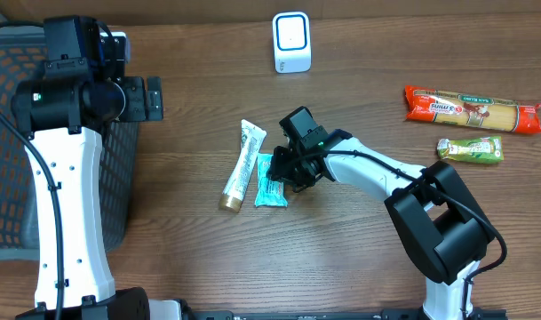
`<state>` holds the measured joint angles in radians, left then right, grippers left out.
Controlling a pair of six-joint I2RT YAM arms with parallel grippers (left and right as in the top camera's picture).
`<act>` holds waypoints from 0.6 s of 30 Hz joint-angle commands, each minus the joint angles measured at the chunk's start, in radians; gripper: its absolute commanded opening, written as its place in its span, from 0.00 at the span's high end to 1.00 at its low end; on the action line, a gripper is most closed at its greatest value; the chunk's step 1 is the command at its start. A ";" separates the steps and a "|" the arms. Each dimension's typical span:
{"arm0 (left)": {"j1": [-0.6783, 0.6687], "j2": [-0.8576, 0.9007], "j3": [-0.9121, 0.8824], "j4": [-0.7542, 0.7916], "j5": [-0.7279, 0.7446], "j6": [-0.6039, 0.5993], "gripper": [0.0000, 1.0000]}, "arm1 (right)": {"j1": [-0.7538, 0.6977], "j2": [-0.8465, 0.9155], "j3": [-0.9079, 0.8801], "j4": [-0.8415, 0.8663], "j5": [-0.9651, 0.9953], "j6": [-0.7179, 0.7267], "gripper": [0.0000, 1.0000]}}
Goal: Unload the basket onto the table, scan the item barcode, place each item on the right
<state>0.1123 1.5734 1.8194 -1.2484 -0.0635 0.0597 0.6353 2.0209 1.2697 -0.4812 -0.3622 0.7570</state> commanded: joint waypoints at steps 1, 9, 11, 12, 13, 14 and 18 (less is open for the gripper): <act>0.005 0.009 0.009 0.003 0.009 0.015 0.00 | -0.008 0.020 -0.006 -0.028 0.027 -0.005 0.90; 0.005 0.009 0.009 0.003 0.009 0.015 0.00 | -0.161 -0.129 0.047 -0.251 0.077 -0.221 0.96; 0.005 0.009 0.009 0.003 0.009 0.015 0.00 | -0.183 -0.176 0.064 -0.327 0.189 -0.257 0.96; 0.005 0.009 0.009 0.003 0.009 0.015 0.00 | -0.187 -0.195 0.074 -0.370 0.277 -0.261 0.96; 0.005 0.009 0.009 0.003 0.009 0.015 0.00 | -0.187 -0.206 0.082 -0.407 0.358 -0.261 0.96; 0.005 0.009 0.009 0.003 0.009 0.015 0.00 | -0.182 -0.209 0.092 -0.448 0.457 -0.261 0.96; 0.005 0.009 0.009 0.003 0.009 0.015 0.01 | -0.139 -0.196 0.091 -0.530 0.817 -0.261 0.96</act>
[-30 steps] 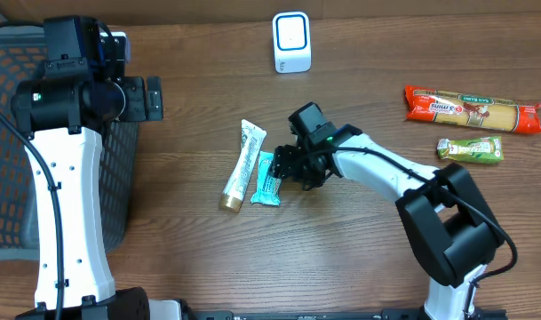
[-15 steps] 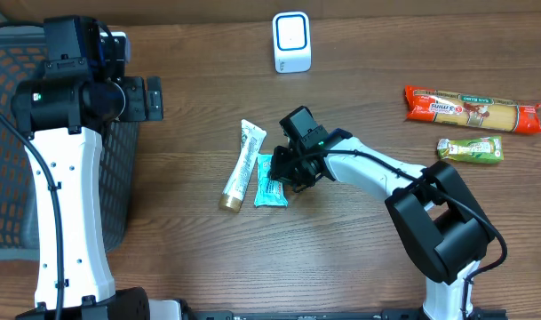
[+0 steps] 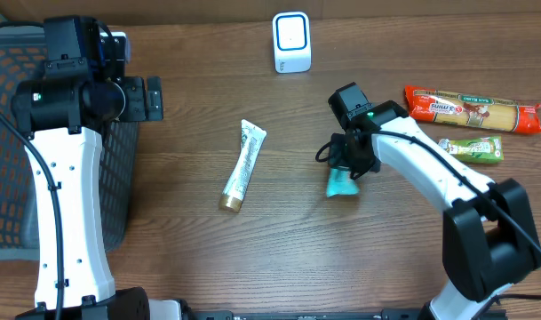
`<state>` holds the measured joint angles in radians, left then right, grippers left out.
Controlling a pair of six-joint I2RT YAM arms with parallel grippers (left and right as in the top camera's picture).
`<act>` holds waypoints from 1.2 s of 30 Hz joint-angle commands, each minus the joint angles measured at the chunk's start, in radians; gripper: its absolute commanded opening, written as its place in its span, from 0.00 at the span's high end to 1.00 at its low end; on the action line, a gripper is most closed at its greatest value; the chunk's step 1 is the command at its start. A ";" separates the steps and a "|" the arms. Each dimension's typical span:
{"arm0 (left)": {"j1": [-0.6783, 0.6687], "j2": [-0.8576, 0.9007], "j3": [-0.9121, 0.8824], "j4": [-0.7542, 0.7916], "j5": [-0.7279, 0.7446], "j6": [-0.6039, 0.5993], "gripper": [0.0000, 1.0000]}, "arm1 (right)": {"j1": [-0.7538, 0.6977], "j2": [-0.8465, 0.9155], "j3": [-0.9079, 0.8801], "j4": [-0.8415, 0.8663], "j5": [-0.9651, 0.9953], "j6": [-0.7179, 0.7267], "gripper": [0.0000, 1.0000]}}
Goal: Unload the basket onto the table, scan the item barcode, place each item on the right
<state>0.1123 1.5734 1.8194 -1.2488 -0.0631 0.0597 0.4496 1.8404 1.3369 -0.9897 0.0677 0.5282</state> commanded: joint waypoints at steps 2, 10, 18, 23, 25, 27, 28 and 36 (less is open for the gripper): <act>0.005 0.009 0.009 0.003 0.008 0.015 0.00 | 0.071 0.010 0.024 -0.038 0.541 -0.032 0.96; 0.005 0.009 0.009 0.003 0.008 0.015 0.00 | 0.150 0.140 0.024 -0.010 0.650 -0.088 0.96; 0.005 0.009 0.009 0.003 0.008 0.015 0.00 | 0.216 0.174 0.029 -0.004 0.607 -0.089 0.71; 0.005 0.009 0.009 0.003 0.008 0.015 0.00 | 0.290 0.174 0.031 -0.011 0.525 -0.092 0.58; 0.005 0.009 0.009 0.003 0.008 0.015 0.00 | 0.327 0.174 0.034 -0.020 0.486 -0.093 0.56; 0.005 0.009 0.009 0.003 0.008 0.015 0.00 | 0.358 0.174 0.039 -0.024 0.457 -0.115 0.53; 0.005 0.009 0.009 0.003 0.008 0.015 0.00 | 0.375 0.174 0.043 -0.026 0.443 -0.129 0.52; 0.005 0.009 0.009 0.003 0.008 0.015 0.00 | 0.430 0.156 0.189 -0.118 0.398 -0.102 0.42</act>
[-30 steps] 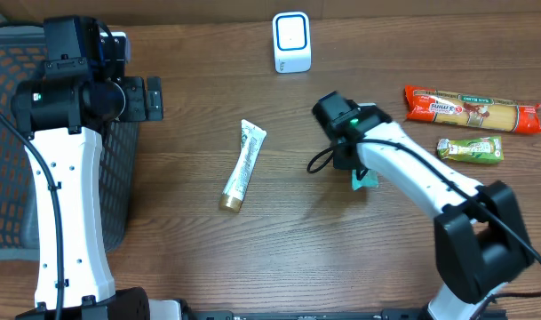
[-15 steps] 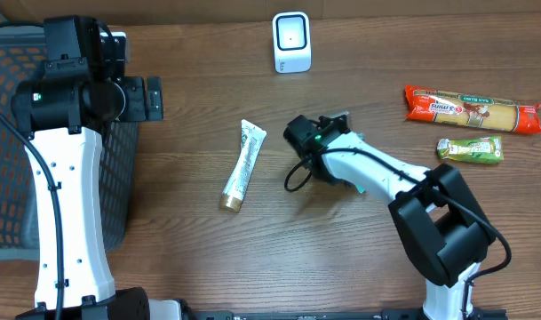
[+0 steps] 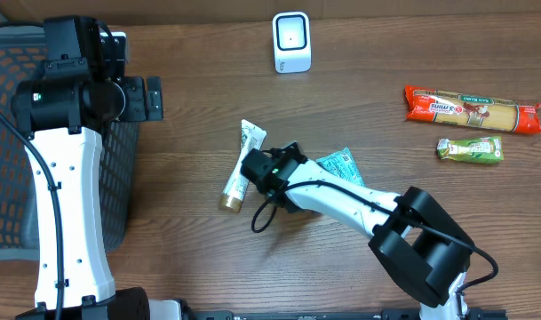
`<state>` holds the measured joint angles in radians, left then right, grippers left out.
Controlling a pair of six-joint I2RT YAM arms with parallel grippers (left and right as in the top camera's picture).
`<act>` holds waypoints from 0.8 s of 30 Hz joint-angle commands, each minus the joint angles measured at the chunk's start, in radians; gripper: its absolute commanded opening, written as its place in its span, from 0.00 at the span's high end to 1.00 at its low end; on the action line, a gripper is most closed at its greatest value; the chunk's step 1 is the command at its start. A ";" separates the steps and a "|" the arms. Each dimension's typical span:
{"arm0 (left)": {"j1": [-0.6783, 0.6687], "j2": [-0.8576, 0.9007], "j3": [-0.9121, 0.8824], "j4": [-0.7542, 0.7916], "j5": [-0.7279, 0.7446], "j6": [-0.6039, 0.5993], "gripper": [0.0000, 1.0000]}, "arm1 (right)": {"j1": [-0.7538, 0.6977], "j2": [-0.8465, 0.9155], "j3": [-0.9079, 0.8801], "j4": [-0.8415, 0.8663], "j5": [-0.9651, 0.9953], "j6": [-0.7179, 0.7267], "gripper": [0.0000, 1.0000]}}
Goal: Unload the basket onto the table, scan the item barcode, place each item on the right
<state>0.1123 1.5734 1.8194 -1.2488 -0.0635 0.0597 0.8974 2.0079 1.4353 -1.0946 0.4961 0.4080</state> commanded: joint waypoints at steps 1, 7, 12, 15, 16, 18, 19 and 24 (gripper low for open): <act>0.005 0.009 0.009 0.003 0.009 0.015 0.00 | -0.032 -0.022 0.118 -0.023 -0.047 0.017 0.42; 0.005 0.009 0.009 0.003 0.009 0.015 0.00 | -0.183 -0.098 0.197 -0.028 -0.186 0.010 0.78; 0.005 0.009 0.009 0.003 0.009 0.015 0.00 | -0.381 -0.093 0.177 -0.033 -0.461 0.010 0.96; 0.005 0.009 0.009 0.003 0.009 0.015 0.00 | -0.444 -0.070 0.133 -0.006 -0.563 0.010 0.96; 0.005 0.009 0.009 0.003 0.009 0.015 0.00 | -0.456 -0.064 0.117 0.000 -0.568 0.010 0.96; 0.005 0.009 0.009 0.003 0.009 0.015 0.00 | -0.470 -0.054 0.077 0.017 -0.570 0.010 0.96; 0.005 0.009 0.009 0.003 0.009 0.015 0.00 | -0.474 -0.054 0.060 0.023 -0.570 0.010 0.96; 0.005 0.009 0.009 0.003 0.009 0.015 0.00 | -0.474 -0.053 -0.026 0.086 -0.569 0.010 0.96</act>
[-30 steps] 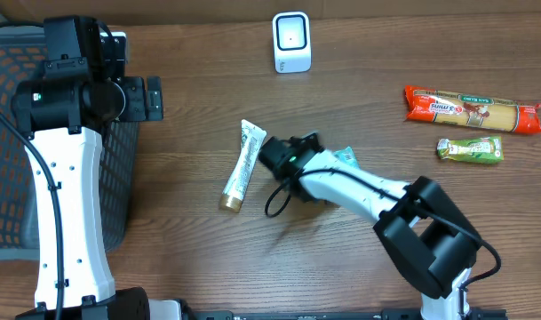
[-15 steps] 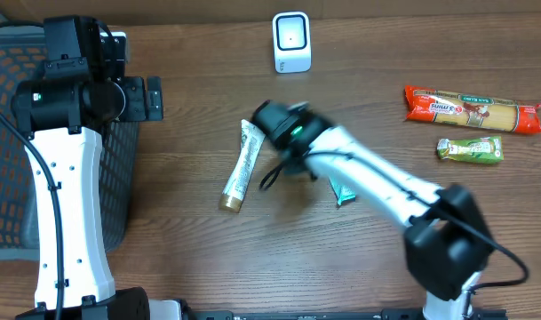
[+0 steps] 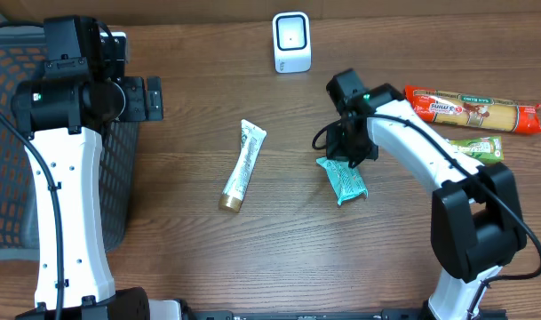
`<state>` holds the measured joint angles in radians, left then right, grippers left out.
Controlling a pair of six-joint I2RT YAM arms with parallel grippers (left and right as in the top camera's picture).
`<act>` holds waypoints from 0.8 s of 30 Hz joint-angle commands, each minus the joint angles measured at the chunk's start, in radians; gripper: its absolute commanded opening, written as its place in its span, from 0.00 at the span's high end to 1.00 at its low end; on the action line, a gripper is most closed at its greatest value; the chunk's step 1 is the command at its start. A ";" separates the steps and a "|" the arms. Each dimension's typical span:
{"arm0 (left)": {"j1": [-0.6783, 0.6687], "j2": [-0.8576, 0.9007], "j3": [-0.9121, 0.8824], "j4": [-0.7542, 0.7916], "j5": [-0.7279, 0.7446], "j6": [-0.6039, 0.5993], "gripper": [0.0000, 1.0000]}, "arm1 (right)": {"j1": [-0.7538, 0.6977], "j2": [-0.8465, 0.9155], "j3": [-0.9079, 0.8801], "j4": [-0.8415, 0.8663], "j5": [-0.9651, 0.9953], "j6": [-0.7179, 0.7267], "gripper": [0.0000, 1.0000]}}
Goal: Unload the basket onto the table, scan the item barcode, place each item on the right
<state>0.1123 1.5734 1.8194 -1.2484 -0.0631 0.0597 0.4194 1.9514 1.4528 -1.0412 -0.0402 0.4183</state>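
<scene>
A teal snack packet (image 3: 345,181) lies flat on the wooden table right of centre. My right gripper (image 3: 345,153) points down over the packet's far end, and its fingers are hidden under the wrist. Whether it touches or grips the packet cannot be told. The white barcode scanner (image 3: 291,42) stands upright at the table's far edge, well apart from the packet. My left gripper (image 3: 149,98) hangs at the far left beside the basket, holding nothing that shows.
A white-green tube (image 3: 243,165) lies left of centre. An orange pasta pack (image 3: 473,108) and a small green bar (image 3: 470,149) lie at the right. A black mesh basket (image 3: 8,191) fills the left edge beneath the left arm.
My right gripper was low by the tube at the centre left and is now over the teal packet's far end. The packet has turned and shifted slightly. The left arm is unchanged.
My right gripper was first at the teal packet, which lay next to the tube. Then it held the packet lifted at the right of centre. Later the packet lay on the table there while the gripper was back by the tube. Now the gripper is over the packet again.
</scene>
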 commanded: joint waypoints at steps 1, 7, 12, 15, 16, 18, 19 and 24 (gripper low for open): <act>0.005 0.009 0.009 0.003 0.008 0.015 0.00 | 0.004 0.003 -0.063 0.053 -0.032 0.000 0.96; 0.005 0.009 0.009 0.003 0.008 0.015 0.01 | 0.004 0.006 -0.172 0.166 -0.023 -0.001 0.96; 0.005 0.009 0.009 0.003 0.008 0.015 0.00 | 0.007 0.006 -0.180 0.153 -0.086 -0.095 0.92; 0.005 0.009 0.009 0.003 0.008 0.015 0.00 | 0.011 0.006 -0.180 0.119 -0.143 -0.166 0.82; 0.005 0.009 0.009 0.003 0.008 0.015 0.00 | 0.013 0.006 -0.180 0.107 -0.141 -0.171 0.76; 0.005 0.009 0.009 0.003 0.008 0.015 0.00 | 0.013 0.008 -0.186 0.090 -0.142 -0.206 0.64; 0.005 0.009 0.009 0.003 0.008 0.015 0.00 | 0.013 0.011 -0.190 0.090 -0.141 -0.212 0.60; 0.005 0.009 0.009 0.003 0.008 0.015 0.01 | 0.013 0.061 -0.207 0.085 -0.141 -0.248 0.40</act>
<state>0.1123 1.5734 1.8194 -1.2488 -0.0635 0.0597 0.4301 1.9362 1.3087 -0.9333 -0.1925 0.2218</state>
